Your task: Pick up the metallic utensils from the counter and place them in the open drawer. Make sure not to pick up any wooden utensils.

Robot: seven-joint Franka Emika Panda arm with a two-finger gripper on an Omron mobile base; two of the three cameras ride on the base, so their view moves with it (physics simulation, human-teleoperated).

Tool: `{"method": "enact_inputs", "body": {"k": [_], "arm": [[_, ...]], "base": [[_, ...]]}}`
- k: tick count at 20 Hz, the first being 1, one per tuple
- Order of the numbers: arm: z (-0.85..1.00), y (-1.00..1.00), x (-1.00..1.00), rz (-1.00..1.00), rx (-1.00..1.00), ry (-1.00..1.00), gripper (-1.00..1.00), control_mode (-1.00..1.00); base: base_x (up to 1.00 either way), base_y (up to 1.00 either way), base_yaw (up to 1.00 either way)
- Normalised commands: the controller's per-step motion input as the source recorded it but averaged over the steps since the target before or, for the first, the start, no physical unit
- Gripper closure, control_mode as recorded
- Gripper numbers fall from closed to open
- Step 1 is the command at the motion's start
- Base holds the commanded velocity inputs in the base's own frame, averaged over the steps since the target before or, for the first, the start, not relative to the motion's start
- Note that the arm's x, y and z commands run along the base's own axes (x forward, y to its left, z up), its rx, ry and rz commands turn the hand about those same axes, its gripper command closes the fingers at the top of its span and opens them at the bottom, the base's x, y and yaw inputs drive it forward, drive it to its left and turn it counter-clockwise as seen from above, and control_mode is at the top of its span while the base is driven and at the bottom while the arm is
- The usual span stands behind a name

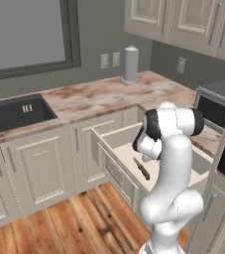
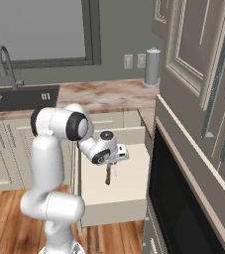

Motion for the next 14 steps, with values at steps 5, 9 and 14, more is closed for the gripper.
{"method": "enact_inputs", "body": {"k": [5,9,14], "arm": [[-0.47,0.0,0.37,0.0,0.0,0.0,1.0,-1.0],[-0.45,-0.05,0.35,0.0,0.0,0.0,1.0,-1.0],[-0.25,-0.07,0.13,0.0,0.0,0.05,1.0,-1.0]], "base": [[0.0,0.0,0.0],[0.0,0.0,0.0],[0.0,0.0,0.0]]}}
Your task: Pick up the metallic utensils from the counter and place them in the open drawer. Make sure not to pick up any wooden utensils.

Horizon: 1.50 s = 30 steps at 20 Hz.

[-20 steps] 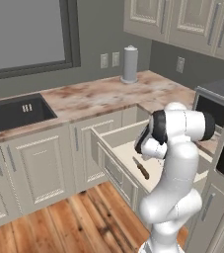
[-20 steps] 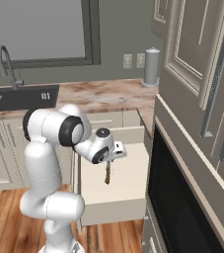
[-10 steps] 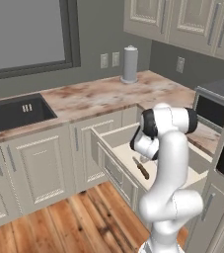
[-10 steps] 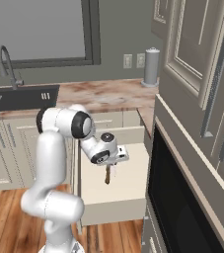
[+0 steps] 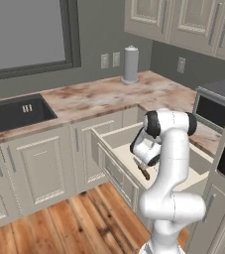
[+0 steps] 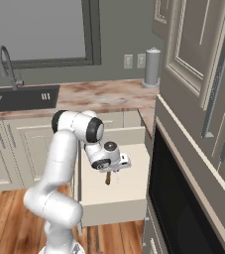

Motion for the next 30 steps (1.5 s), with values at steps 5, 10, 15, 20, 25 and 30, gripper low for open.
{"method": "enact_inputs", "body": {"k": [5,10,15,20,25,30], "arm": [[-0.02,-0.01,0.0,0.0,0.0,0.01,1.0,-1.0],[0.0,0.0,0.0,0.0,0.0,0.0,1.0,-1.0],[0.0,0.0,0.07,0.0,0.0,0.0,1.0,-1.0],[0.0,0.0,0.44,0.0,0.0,0.05,1.0,-1.0],[0.03,0.06,0.72,0.0,0.0,0.14,-1.0,-1.0],[0.0,0.31,0.63,-0.02,0.0,0.22,-1.0,-1.0]], "base": [[0.0,0.0,0.0],[0.0,0.0,0.0],[0.0,0.0,0.0],[0.0,0.0,0.0],[0.0,0.0,0.0],[0.0,0.0,0.0]]}}
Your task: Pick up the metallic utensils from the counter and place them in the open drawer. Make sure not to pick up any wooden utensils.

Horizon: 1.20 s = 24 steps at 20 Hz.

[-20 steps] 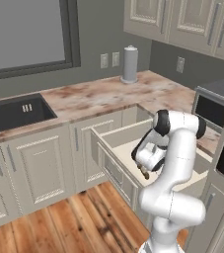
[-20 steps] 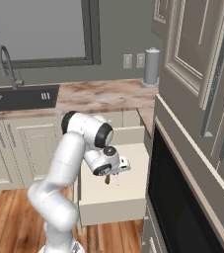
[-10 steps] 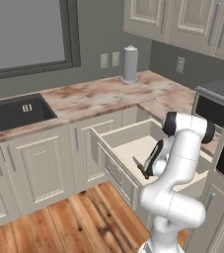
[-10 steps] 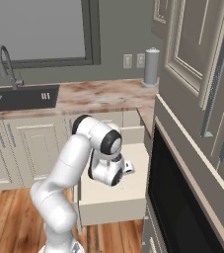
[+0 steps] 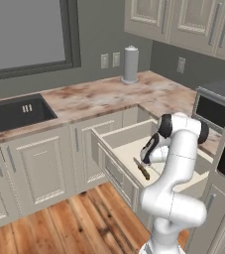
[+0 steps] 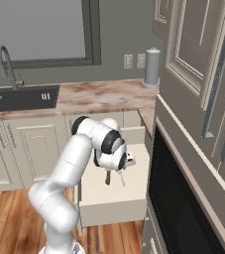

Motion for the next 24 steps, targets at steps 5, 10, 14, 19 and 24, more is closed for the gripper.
{"method": "enact_inputs", "body": {"k": [5,10,14,19,24], "arm": [[0.0,0.0,0.11,-0.01,0.0,0.13,-1.0,-1.0],[0.5,-0.02,0.01,0.0,0.0,0.02,-1.0,-1.0],[1.0,0.04,0.0,-0.01,0.0,0.01,-1.0,-1.0],[1.0,0.0,-0.02,-0.03,0.0,0.1,-1.0,-1.0],[1.0,0.17,-0.07,-0.03,0.0,0.04,-1.0,-1.0]], "base": [[0.0,0.0,0.0],[0.0,0.0,0.0],[0.0,0.0,0.0],[0.0,0.0,0.0],[0.0,0.0,0.0]]}}
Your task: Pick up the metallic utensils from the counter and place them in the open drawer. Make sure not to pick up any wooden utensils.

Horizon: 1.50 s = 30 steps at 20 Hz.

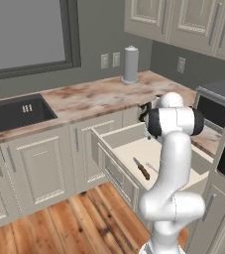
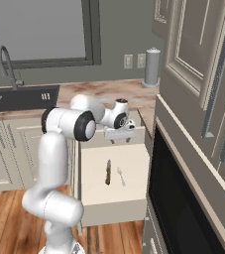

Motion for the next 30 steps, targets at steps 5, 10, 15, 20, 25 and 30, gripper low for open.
{"method": "enact_inputs", "body": {"k": [5,10,15,20,25,30], "arm": [[1.0,0.32,-0.09,-0.03,0.0,-0.01,-1.0,-1.0],[1.0,0.36,-0.64,-0.05,0.0,-0.17,-1.0,-1.0],[0.93,0.47,-1.0,-0.11,0.0,-0.27,-1.0,-1.0],[0.59,0.54,-1.0,-0.14,0.0,-0.38,-1.0,-1.0],[0.97,0.32,-0.96,-0.1,0.0,-0.08,-1.0,-1.0],[0.95,0.14,-0.9,-0.06,0.0,0.0,-1.0,-1.0]], "base": [[0.0,0.0,0.0],[0.0,0.0,0.0],[0.0,0.0,0.0],[0.0,0.0,0.0],[0.0,0.0,0.0],[0.0,0.0,0.0]]}}
